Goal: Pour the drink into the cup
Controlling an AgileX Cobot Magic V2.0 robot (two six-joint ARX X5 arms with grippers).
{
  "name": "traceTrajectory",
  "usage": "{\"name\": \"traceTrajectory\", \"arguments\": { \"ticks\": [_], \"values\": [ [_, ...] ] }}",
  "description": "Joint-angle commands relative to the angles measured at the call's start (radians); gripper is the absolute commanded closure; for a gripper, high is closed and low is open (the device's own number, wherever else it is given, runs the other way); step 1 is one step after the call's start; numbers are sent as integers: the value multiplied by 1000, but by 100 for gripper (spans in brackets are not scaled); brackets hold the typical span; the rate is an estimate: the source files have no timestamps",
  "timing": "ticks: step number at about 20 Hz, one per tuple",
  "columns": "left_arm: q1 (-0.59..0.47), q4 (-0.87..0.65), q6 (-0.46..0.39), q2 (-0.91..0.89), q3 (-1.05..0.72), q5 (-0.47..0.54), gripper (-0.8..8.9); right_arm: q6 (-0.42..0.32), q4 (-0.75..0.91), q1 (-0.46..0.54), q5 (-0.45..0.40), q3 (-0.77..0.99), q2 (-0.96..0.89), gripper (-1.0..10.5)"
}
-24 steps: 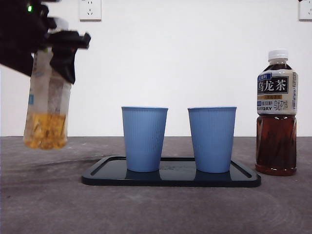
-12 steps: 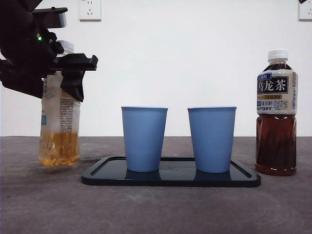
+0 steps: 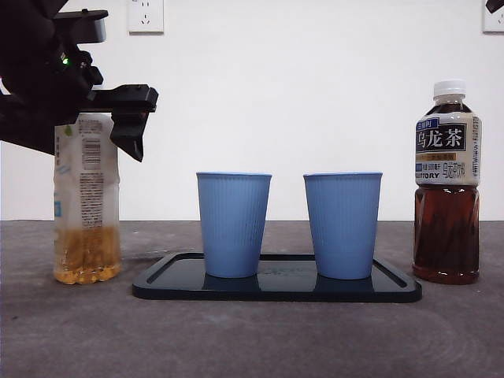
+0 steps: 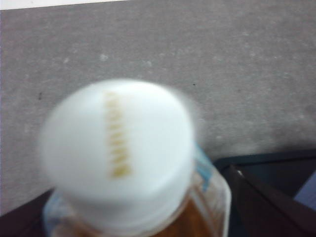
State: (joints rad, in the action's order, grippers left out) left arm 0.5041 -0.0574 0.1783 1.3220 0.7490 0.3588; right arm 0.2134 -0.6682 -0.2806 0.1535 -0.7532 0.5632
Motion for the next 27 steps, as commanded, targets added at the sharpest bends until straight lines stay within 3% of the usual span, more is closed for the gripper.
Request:
{"name": "traceTrajectory", "arguments": {
  "ticks": [1, 5, 11, 16, 21, 23, 27],
  "values": [
    [8, 10, 7, -8, 21, -5, 339, -5, 9, -4, -5, -13, 4, 483],
    [9, 107, 16, -93, 37, -5, 339, -5, 9, -4, -4, -13, 4, 483],
    [31, 405, 29, -338, 55, -56, 345, -9, 9, -4, 19, -13, 4, 483],
    [56, 596, 5, -549, 66, -249, 347, -51, 8, -4, 211, -13, 4, 483],
    [68, 679, -32, -748, 70, -490, 353, -78, 0, -4, 375, -13, 3, 483],
    [68, 674, -20, -816, 71, -523, 355, -92, -14, -4, 418, -13, 3, 483],
    [67, 666, -21, -883, 71, -520, 355, -92, -16, -4, 418, -13, 3, 483]
  ]
}}
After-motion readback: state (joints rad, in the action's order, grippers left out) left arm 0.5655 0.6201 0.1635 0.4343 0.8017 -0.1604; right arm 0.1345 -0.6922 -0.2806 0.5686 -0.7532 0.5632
